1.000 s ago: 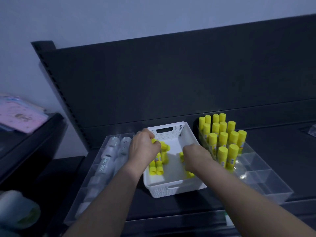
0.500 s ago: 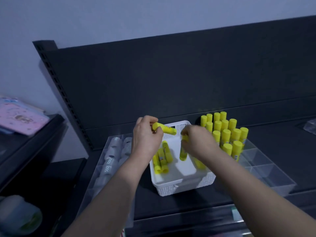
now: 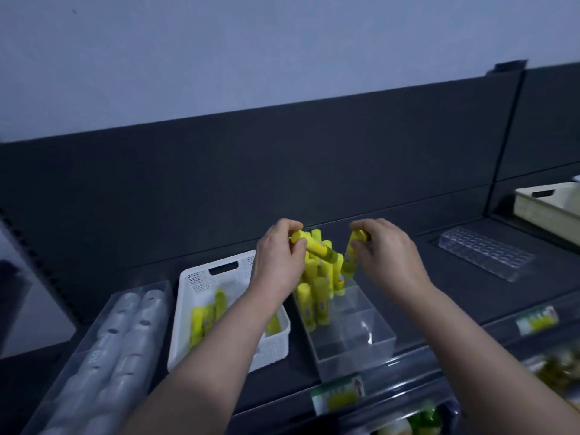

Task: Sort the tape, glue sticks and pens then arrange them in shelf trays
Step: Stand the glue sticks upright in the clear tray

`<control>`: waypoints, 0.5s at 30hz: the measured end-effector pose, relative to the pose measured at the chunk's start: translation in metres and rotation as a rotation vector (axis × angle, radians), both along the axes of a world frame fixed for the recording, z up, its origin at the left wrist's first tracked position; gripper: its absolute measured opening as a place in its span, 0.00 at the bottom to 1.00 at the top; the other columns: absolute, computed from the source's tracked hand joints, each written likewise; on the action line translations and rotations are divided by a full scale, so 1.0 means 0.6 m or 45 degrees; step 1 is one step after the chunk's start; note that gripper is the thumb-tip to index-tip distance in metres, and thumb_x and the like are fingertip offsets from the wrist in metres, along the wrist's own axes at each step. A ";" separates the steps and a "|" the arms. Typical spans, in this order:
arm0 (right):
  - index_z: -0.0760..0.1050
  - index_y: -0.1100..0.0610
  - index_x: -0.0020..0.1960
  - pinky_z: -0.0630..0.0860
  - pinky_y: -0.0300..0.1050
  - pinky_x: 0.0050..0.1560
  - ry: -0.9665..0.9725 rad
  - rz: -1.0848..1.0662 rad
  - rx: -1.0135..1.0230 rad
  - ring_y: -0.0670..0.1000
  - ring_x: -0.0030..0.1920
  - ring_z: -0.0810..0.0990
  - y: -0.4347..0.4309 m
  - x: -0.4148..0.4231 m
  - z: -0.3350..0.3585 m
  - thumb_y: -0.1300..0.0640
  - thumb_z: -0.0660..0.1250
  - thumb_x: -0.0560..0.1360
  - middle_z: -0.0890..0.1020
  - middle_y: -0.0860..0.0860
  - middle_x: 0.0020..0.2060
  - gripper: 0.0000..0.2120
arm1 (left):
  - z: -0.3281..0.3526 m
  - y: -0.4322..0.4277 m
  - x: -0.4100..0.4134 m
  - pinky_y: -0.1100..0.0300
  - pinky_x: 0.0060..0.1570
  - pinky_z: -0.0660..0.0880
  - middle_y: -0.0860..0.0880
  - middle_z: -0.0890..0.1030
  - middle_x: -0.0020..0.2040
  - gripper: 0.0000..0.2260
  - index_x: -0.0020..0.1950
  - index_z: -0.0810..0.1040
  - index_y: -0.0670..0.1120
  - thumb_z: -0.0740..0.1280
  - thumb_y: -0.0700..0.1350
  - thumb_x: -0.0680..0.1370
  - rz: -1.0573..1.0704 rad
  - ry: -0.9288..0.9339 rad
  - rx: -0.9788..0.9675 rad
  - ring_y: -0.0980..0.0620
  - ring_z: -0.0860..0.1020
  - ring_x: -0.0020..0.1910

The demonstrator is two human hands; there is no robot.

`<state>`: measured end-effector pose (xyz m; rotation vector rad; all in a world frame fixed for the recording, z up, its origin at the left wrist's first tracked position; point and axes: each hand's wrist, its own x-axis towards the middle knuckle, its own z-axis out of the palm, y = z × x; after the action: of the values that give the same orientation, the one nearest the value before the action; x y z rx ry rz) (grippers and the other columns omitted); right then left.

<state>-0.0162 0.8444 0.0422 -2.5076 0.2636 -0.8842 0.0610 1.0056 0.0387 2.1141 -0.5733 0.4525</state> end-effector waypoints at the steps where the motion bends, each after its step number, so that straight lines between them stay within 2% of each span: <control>1: 0.76 0.53 0.61 0.73 0.49 0.52 0.038 0.009 0.003 0.55 0.56 0.77 -0.015 -0.005 -0.006 0.57 0.65 0.75 0.79 0.51 0.54 0.15 | -0.004 -0.015 -0.005 0.51 0.55 0.76 0.49 0.80 0.53 0.09 0.57 0.77 0.48 0.67 0.42 0.76 -0.017 0.023 0.052 0.48 0.78 0.53; 7: 0.75 0.52 0.62 0.74 0.50 0.55 0.122 0.124 0.020 0.55 0.58 0.76 -0.069 -0.010 -0.029 0.57 0.64 0.76 0.79 0.51 0.55 0.15 | -0.025 -0.069 -0.029 0.56 0.53 0.72 0.48 0.79 0.55 0.12 0.62 0.76 0.49 0.64 0.46 0.79 0.028 0.084 0.438 0.47 0.76 0.55; 11: 0.76 0.51 0.62 0.74 0.51 0.55 0.138 0.231 0.028 0.54 0.58 0.76 -0.083 -0.001 -0.034 0.57 0.65 0.76 0.79 0.50 0.55 0.15 | -0.036 -0.089 -0.030 0.55 0.55 0.73 0.49 0.77 0.61 0.13 0.64 0.75 0.50 0.63 0.46 0.80 0.070 0.107 0.614 0.47 0.75 0.60; 15: 0.76 0.51 0.62 0.74 0.50 0.55 0.121 0.323 0.023 0.52 0.58 0.76 -0.089 0.008 -0.045 0.56 0.65 0.76 0.79 0.48 0.55 0.15 | -0.059 -0.100 -0.028 0.53 0.56 0.72 0.48 0.77 0.61 0.13 0.64 0.74 0.48 0.62 0.45 0.80 0.035 0.094 0.791 0.47 0.73 0.61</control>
<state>-0.0115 0.7908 0.0151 -2.4991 -0.0171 -0.6602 0.0444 0.9453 0.0033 2.7171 -0.7068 0.2212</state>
